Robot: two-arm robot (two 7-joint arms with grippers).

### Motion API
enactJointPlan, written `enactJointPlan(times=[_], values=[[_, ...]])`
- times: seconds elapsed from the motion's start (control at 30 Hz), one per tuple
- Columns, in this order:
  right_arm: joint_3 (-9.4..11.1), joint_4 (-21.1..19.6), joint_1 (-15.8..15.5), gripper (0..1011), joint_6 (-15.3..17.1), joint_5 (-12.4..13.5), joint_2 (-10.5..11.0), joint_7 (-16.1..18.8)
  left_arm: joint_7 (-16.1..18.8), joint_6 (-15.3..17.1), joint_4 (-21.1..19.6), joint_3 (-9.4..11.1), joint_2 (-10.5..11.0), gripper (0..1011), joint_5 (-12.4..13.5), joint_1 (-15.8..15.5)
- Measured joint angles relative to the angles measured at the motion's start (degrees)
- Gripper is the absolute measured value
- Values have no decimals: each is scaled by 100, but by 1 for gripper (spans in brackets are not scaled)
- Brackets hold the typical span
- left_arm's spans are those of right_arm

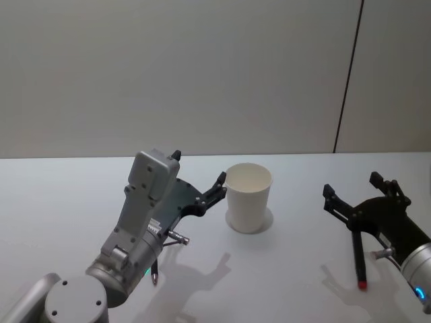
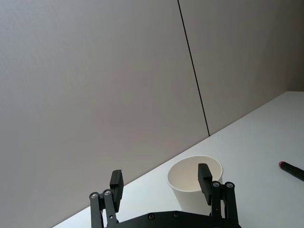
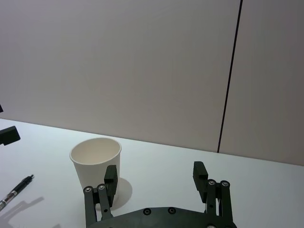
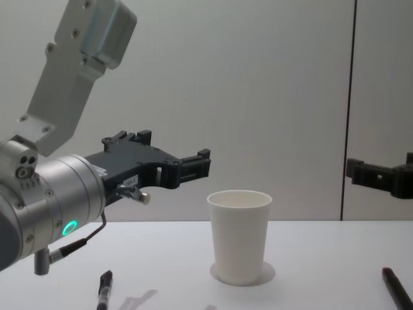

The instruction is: Place the pen into the pen holder.

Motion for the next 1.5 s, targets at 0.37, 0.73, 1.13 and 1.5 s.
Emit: enactJointPlan(times=[0.37, 0.73, 1.13, 1.5], values=[[133, -216, 115, 1001, 837, 371, -22, -212, 0, 0, 0, 0, 0, 1004, 0, 0], [361, -184, 355, 1001, 1601, 941, -4, -370, 0, 0, 0, 0, 0, 1004, 0, 0], [531, 25, 761, 1001, 2585, 1544, -105, -654, 0, 0, 0, 0, 0, 1004, 0, 0], [566, 282, 1184, 1001, 3479, 1878, -317, -1074, 0, 0, 0, 0, 0, 1004, 0, 0]])
